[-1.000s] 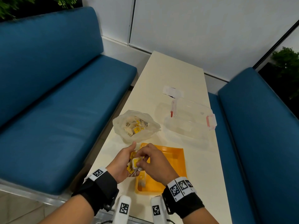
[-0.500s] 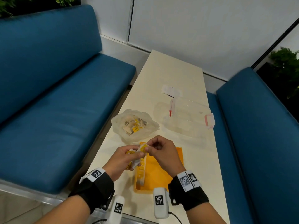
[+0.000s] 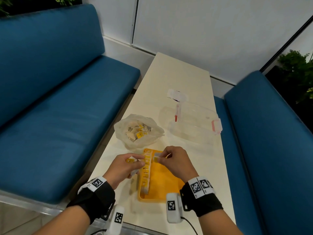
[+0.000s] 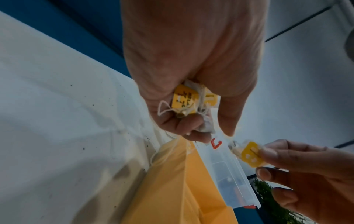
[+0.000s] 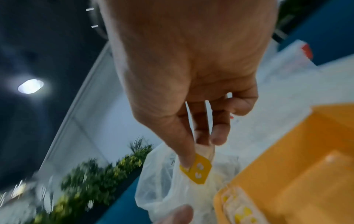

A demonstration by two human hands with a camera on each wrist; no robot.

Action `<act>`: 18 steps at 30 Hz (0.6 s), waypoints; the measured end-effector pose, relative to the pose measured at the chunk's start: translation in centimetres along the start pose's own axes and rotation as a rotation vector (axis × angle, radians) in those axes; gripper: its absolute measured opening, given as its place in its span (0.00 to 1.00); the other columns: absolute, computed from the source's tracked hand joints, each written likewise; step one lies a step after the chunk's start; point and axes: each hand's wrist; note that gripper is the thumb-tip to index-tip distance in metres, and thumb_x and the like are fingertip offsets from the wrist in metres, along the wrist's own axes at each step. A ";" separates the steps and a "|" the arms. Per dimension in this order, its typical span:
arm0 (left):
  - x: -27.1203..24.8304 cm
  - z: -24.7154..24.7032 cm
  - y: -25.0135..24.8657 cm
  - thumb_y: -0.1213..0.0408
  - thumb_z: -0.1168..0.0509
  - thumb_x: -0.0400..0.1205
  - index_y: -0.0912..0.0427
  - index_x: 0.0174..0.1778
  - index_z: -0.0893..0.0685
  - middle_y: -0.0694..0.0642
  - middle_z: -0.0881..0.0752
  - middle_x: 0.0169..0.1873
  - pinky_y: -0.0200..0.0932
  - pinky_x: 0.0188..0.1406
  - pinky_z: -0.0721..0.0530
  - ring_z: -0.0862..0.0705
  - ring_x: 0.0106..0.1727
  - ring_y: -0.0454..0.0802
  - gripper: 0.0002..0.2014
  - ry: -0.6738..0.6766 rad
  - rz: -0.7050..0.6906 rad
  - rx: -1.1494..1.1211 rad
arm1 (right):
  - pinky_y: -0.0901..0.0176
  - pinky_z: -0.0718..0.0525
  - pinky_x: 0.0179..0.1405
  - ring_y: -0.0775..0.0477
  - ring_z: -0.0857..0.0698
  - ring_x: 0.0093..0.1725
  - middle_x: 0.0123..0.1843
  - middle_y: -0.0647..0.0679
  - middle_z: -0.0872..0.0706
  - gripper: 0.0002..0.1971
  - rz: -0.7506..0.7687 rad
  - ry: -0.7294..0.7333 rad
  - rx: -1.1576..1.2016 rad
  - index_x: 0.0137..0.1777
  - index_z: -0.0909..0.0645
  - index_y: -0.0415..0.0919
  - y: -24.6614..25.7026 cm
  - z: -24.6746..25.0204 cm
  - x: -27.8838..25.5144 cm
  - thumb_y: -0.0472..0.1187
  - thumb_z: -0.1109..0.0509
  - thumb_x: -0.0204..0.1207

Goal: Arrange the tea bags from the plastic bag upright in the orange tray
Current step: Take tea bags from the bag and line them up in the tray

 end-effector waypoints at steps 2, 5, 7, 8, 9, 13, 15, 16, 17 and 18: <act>0.0 -0.4 -0.3 0.65 0.18 0.73 0.50 0.53 0.07 0.52 0.10 0.37 0.40 0.28 0.23 0.14 0.33 0.47 0.13 0.040 -0.045 0.061 | 0.65 0.21 0.35 0.57 0.16 0.37 0.37 0.53 0.12 0.06 0.001 0.059 0.047 0.37 0.13 0.45 -0.1 0.0 -0.3 0.43 0.19 0.71; 0.0 -1.4 -0.8 0.69 0.16 0.71 0.54 0.53 0.07 0.47 0.11 0.37 0.34 0.27 0.21 0.14 0.32 0.39 0.16 0.109 -0.086 0.132 | 0.65 0.21 0.36 0.59 0.17 0.35 0.35 0.52 0.12 0.06 0.030 0.108 0.089 0.37 0.13 0.45 -0.1 -0.3 -0.3 0.41 0.20 0.72; 0.3 -1.8 -0.9 0.66 0.15 0.70 0.59 0.48 0.06 0.47 0.12 0.38 0.38 0.33 0.17 0.14 0.35 0.41 0.13 0.141 -0.111 0.220 | 0.61 0.18 0.37 0.58 0.17 0.35 0.35 0.50 0.12 0.06 0.025 0.122 0.158 0.37 0.13 0.44 -0.1 -0.8 -0.4 0.40 0.20 0.71; 0.4 -1.9 -0.9 0.64 0.16 0.70 0.63 0.45 0.07 0.50 0.13 0.38 0.41 0.35 0.16 0.15 0.36 0.43 0.12 0.147 -0.117 0.237 | 0.56 0.15 0.38 0.55 0.15 0.35 0.35 0.49 0.11 0.05 0.021 0.124 0.209 0.37 0.13 0.44 -0.1 -1.0 -0.4 0.39 0.19 0.71; 0.4 -1.9 -1.0 0.62 0.16 0.70 0.66 0.44 0.09 0.53 0.13 0.38 0.42 0.35 0.17 0.16 0.36 0.46 0.14 0.143 -0.118 0.236 | 0.52 0.14 0.40 0.52 0.14 0.36 0.36 0.47 0.11 0.05 0.012 0.117 0.259 0.38 0.13 0.43 -0.2 -1.2 -0.5 0.38 0.19 0.71; 0.5 -1.9 -0.9 0.58 0.18 0.74 0.71 0.46 0.12 0.57 0.13 0.41 0.40 0.32 0.17 0.15 0.36 0.46 0.19 0.122 -0.118 0.209 | 0.65 0.19 0.29 0.50 0.14 0.32 0.35 0.43 0.11 0.04 -0.036 0.118 0.407 0.42 0.13 0.35 -0.8 -1.6 -1.3 0.33 0.20 0.72; 0.5 -2.0 -0.9 0.59 0.17 0.74 0.70 0.46 0.12 0.56 0.12 0.42 0.39 0.32 0.17 0.15 0.34 0.44 0.17 0.112 -0.115 0.239 | 0.70 0.24 0.25 0.52 0.15 0.28 0.31 0.43 0.13 0.04 -0.059 0.126 0.442 0.41 0.14 0.32 -1.0 -1.9 -1.5 0.31 0.22 0.73; 0.6 -2.0 -0.8 0.60 0.17 0.73 0.69 0.45 0.11 0.54 0.12 0.42 0.40 0.32 0.16 0.15 0.34 0.44 0.16 0.104 -0.108 0.252 | 0.68 0.25 0.24 0.51 0.15 0.28 0.30 0.42 0.13 0.04 -0.070 0.125 0.447 0.41 0.15 0.31 -1.2 -2.1 -1.5 0.30 0.23 0.74; 0.7 -2.0 -0.6 0.61 0.17 0.72 0.66 0.45 0.10 0.52 0.11 0.41 0.41 0.33 0.16 0.14 0.34 0.44 0.14 0.082 -0.095 0.259 | 0.66 0.25 0.24 0.49 0.14 0.29 0.30 0.40 0.13 0.04 -0.083 0.121 0.446 0.42 0.16 0.30 -1.5 -2.2 -1.4 0.31 0.23 0.75; 0.7 -1.8 -0.4 0.61 0.16 0.71 0.62 0.44 0.09 0.50 0.11 0.40 0.41 0.35 0.15 0.14 0.35 0.45 0.12 0.048 -0.081 0.268 | 0.62 0.25 0.24 0.46 0.13 0.30 0.31 0.39 0.12 0.04 -0.101 0.119 0.441 0.41 0.16 0.31 -1.9 -2.4 -1.3 0.31 0.23 0.75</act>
Point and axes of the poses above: each hand's wrist, its own x-axis towards the middle knuckle, its own z-axis out of the back of the hand, y = z × x
